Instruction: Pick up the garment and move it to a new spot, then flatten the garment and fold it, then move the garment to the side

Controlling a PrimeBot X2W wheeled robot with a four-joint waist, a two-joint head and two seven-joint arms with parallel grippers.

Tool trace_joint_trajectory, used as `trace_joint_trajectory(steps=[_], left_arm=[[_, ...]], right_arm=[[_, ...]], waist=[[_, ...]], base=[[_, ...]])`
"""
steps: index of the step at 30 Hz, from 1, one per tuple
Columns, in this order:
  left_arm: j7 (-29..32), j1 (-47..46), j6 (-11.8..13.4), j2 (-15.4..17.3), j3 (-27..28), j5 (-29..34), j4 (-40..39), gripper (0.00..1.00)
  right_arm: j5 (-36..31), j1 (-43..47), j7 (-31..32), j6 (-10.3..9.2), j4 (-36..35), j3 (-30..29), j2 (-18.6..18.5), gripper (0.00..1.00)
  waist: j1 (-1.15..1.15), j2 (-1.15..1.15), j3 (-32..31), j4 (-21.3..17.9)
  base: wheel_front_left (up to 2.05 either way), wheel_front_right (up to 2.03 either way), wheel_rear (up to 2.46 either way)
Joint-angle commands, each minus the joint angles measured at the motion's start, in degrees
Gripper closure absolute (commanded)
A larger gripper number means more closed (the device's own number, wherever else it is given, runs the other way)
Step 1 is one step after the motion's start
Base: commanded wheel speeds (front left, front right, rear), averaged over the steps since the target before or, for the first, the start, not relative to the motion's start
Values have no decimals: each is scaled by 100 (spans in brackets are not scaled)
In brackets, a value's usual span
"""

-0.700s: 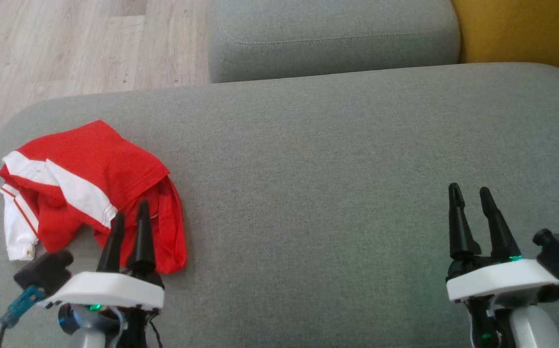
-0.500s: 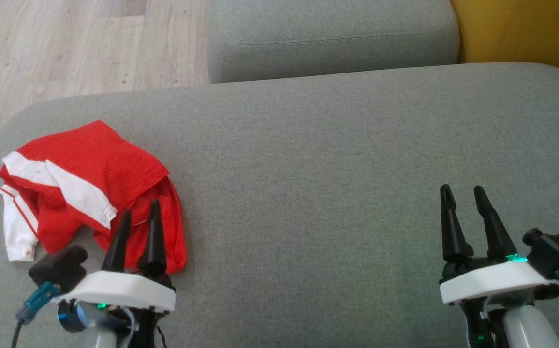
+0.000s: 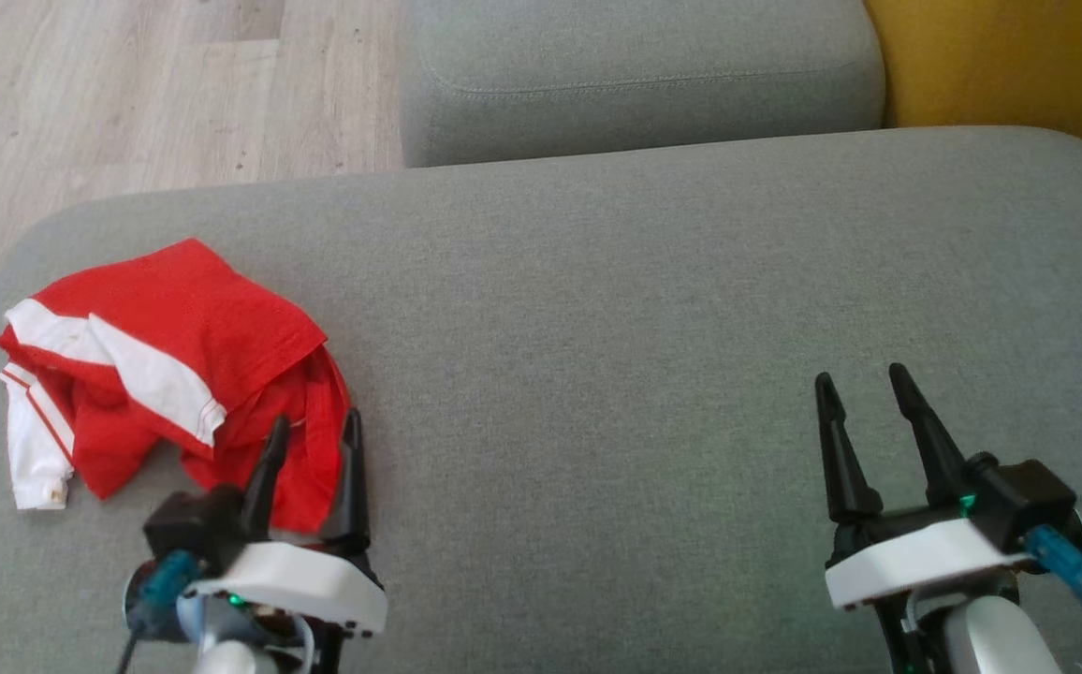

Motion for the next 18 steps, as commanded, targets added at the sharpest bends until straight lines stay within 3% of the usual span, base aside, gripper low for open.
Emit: trace_joint_trajectory(steps=[1, 11, 15, 18], left_arm=[[-92, -231, 80, 101, 59, 197, -190, 0], [-260, -283, 327, 256, -358, 755, -153, 0], [-327, -249, 397, 180, -326, 837, -261, 0], [-394, -146, 257, 11, -140, 782, -353, 0]], right_arm=[[-222, -190, -92, -4, -176, 129, -41, 0], [-852, -179, -261, -5, -65, 234, -45, 0], [-768, -168, -329, -5, -93, 231, -47, 0], [-429, -129, -396, -5, -67, 251, -48, 0]], waist=[[0, 0, -6, -4], [0, 0, -23, -21], [0, 0, -15, -17], [0, 0, -7, -10]], base=[[0, 0, 0], [0, 0, 0], [0, 0, 0], [0, 0, 0]])
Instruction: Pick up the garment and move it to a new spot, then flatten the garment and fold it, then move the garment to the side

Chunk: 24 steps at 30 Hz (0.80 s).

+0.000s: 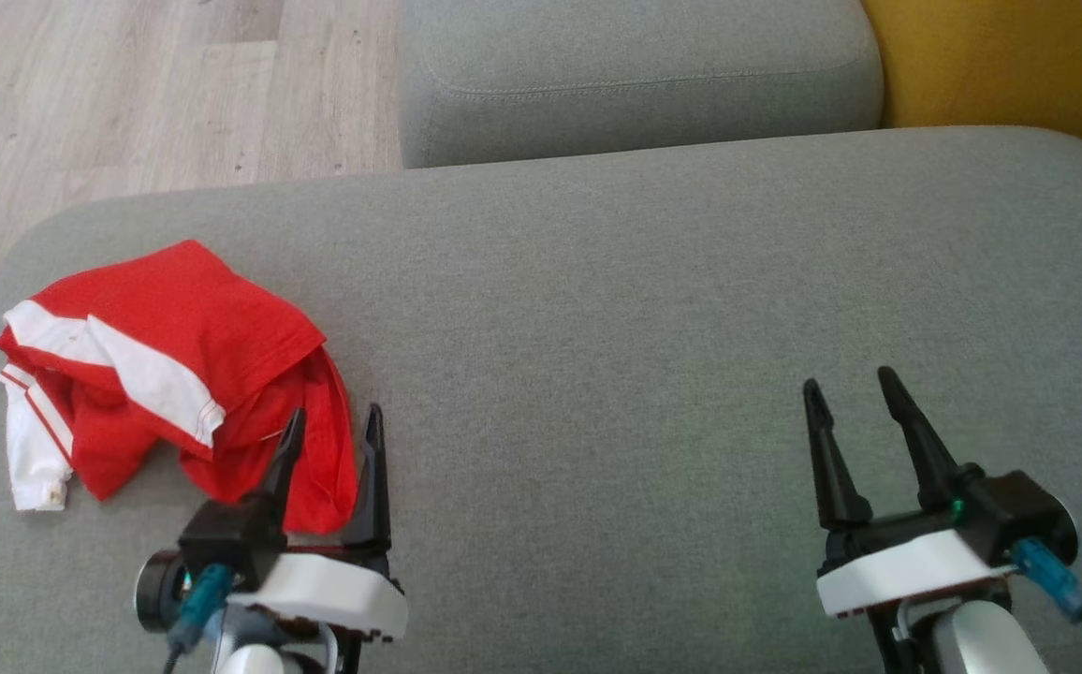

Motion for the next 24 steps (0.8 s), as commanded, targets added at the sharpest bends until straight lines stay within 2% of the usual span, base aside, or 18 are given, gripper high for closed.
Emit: trace_joint_trajectory(steps=[1, 12, 17, 24], left_arm=[[-92, -120, -59, -52, 263, 69, -261, 0], [-276, 150, -844, -405, 841, 434, -169, 0], [-295, 177, -984, -427, 915, 517, -59, 0], [-295, 165, -956, -432, 885, 438, -51, 0]], right_arm=[[57, -129, -85, -5, -171, 157, -46, 0], [1031, -108, -271, -5, 244, 321, -50, 0], [1258, -147, -290, -5, 499, 353, -51, 0], [1456, -230, -290, -5, 682, 330, -51, 0]], waist=[[0, 0, 4, 5], [0, 0, -16, 10], [0, 0, -25, 5], [0, 0, -6, 2]], base=[[0, 0, 0], [0, 0, 0], [0, 0, 0], [0, 0, 0]])
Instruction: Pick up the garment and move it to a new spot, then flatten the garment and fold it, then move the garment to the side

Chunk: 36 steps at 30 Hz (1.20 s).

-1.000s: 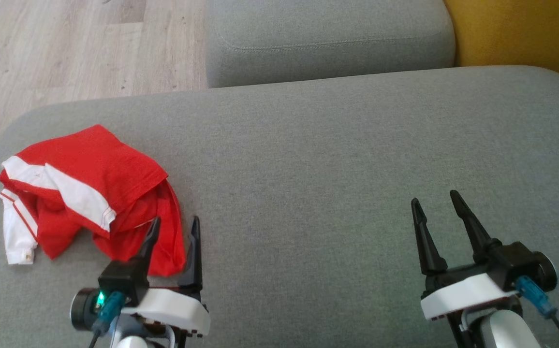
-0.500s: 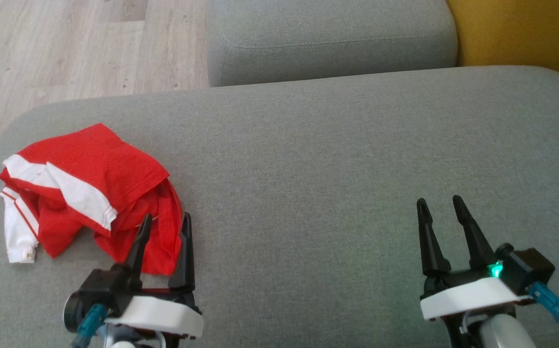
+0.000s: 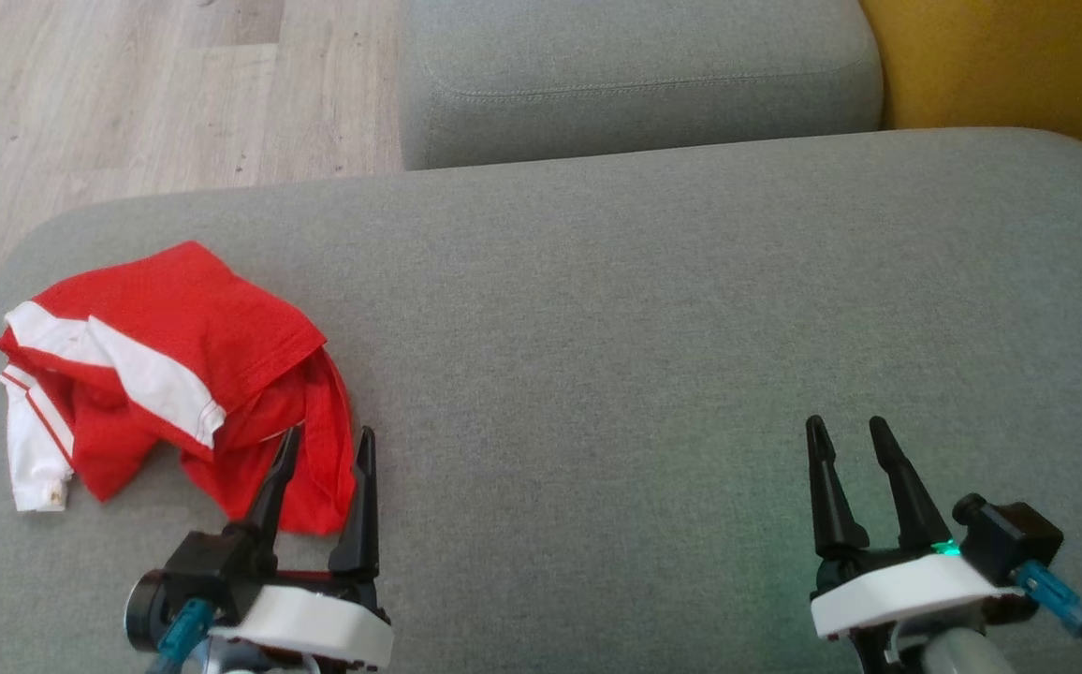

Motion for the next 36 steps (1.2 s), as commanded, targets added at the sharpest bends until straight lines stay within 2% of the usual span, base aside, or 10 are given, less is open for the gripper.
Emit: trace_joint_trajectory(steps=[1, 11, 26, 36], left_arm=[[-70, -194, 23, -41, 181, -26, -175, 0], [-70, -222, 151, -42, 166, 4, -76, 0], [-70, -303, 174, -42, 326, 110, -99, 0], [-70, -297, 191, -42, 385, 145, -99, 0]], right_arm=[[31, -240, -79, -5, -151, 122, -45, 0], [25, -249, -79, -5, -145, 110, -45, 0], [9, -315, -79, -5, -37, 387, -45, 0], [138, -376, -79, -5, 71, 656, -45, 0]], waist=[[0, 0, 6, 2], [0, 0, 69, 191], [0, 0, 266, 1211], [0, 0, 249, 1687]], base=[[0, 0, 0], [0, 0, 0], [0, 0, 0], [0, 0, 0]])
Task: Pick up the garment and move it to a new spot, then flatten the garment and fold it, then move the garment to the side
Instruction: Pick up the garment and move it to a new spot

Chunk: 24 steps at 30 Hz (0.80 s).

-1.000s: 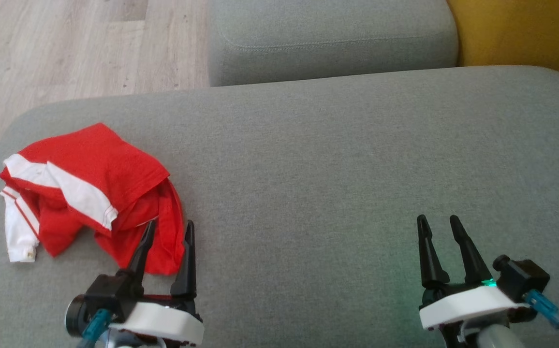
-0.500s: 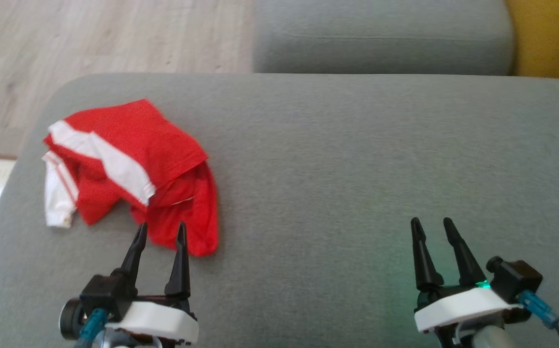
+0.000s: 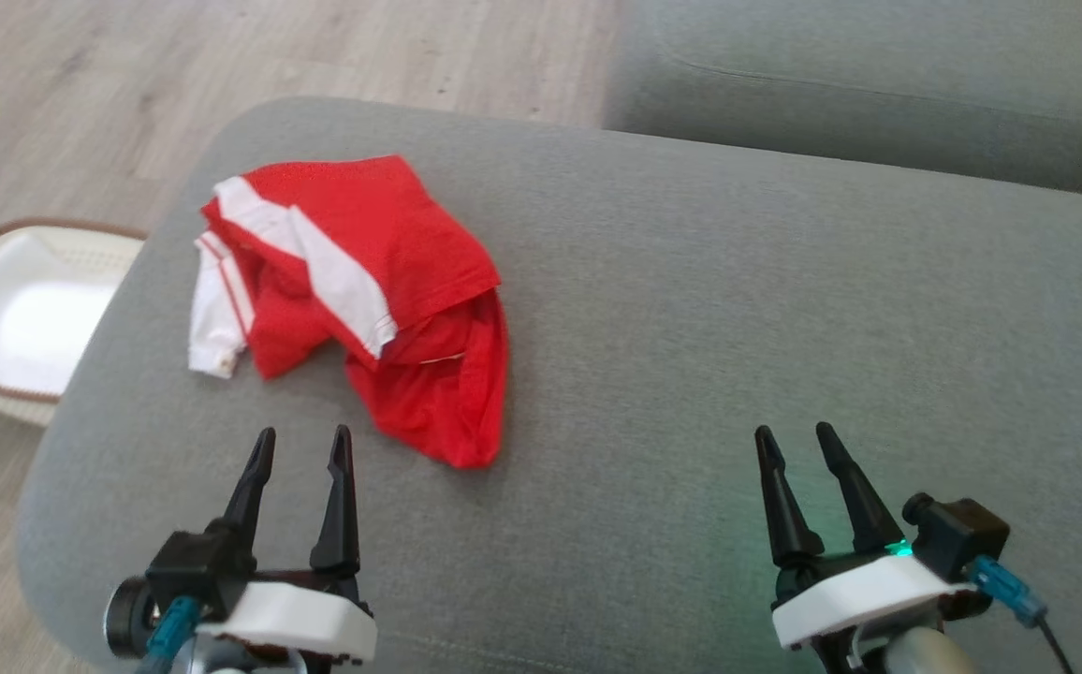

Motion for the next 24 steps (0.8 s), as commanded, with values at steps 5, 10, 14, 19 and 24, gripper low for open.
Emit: trace_joint_trajectory(steps=[5, 10, 14, 19, 24], left_arm=[[-69, -285, 53, -32, 235, 57, -197, 0], [-69, -282, 106, -32, 291, 51, -202, 0], [-69, -340, 69, -32, 372, 152, -203, 0], [-69, -674, -179, -13, 529, 296, -63, 0], [-69, -1416, -577, 228, 627, 369, 579, 0]], right_arm=[[77, -278, -78, -4, -88, 204, -40, 0], [78, -314, -78, -4, -64, 207, -40, 0], [85, -384, -78, -4, -55, 217, -40, 0], [22, -526, -78, -4, -84, 179, -40, 0], [-70, -670, -78, -4, -107, 108, -40, 0]], waist=[[0, 0, 36, 237], [0, 0, 83, 282], [0, 0, 179, 220], [0, 0, 443, 49], [0, 0, 754, -163]], base=[[0, 0, 0], [0, 0, 0], [0, 0, 0], [0, 0, 0], [0, 0, 0]])
